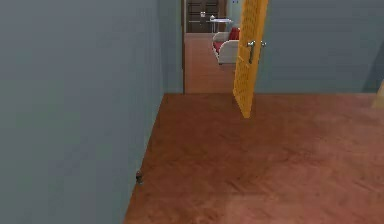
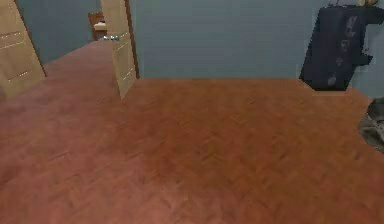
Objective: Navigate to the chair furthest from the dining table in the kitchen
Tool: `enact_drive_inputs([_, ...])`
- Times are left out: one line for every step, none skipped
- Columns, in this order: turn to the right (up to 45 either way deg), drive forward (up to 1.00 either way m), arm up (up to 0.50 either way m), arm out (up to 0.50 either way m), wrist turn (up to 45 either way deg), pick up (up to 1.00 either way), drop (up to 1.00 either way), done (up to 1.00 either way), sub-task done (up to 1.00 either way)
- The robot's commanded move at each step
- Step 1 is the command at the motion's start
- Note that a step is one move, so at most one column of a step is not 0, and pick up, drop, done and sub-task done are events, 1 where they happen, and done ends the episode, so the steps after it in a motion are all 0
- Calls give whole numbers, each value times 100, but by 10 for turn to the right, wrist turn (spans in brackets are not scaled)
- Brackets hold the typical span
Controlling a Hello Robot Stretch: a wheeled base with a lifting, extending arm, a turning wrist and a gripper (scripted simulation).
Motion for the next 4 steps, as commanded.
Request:
enact_drive_inputs([180, 0, 0, 0, 0, 0, 0, 0, 0])
enact_drive_inputs([0, 5, 0, 0, 0, 0, 0, 0, 0])
enact_drive_inputs([-90, 0, 0, 0, 0, 0, 0, 0, 0])
enact_drive_inputs([-30, 0, 0, 0, 0, 0, 0, 0, 0])
